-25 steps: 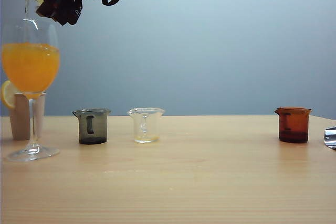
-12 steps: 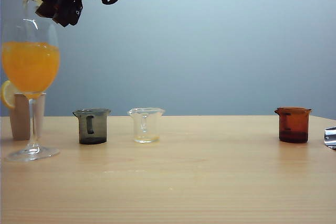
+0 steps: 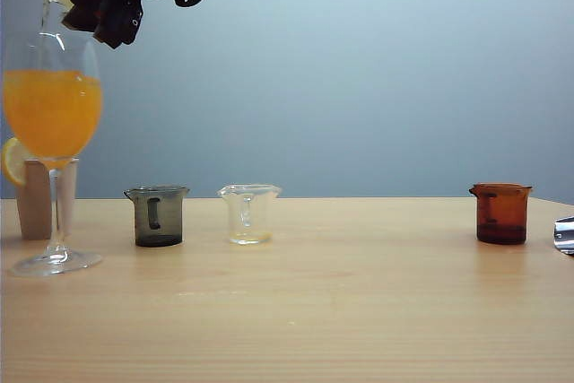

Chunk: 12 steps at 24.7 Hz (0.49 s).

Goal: Pick up the third measuring cup from the left, pour the pineapple juice inside into the goblet, and finally put the measuring cup back in its original place.

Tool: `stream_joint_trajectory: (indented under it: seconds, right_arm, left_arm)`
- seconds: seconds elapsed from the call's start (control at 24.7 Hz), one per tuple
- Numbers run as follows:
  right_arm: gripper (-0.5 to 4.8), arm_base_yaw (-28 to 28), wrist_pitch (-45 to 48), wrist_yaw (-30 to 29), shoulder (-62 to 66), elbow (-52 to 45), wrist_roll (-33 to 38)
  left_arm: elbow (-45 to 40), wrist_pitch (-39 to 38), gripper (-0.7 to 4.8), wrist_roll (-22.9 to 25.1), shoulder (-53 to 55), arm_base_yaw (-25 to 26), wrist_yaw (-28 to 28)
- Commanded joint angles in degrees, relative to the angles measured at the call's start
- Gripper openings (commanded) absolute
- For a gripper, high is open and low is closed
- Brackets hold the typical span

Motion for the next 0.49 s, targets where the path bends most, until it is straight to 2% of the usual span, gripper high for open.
stream_joint_trajectory:
  seconds: [0.04, 0.49]
  right_arm:
    - [0.21, 0.1, 1.9, 0.0, -0.4, 0.3, -2.5]
    - [0.21, 0.1, 1.9, 0.0, -0.4, 0.3, -5.2]
  left_arm:
    - [0.2, 0.4, -0.05, -1.6, 0.0, 0.0, 0.1]
    - [0.2, 0.4, -0.05, -2.1, 0.0, 0.0, 0.1]
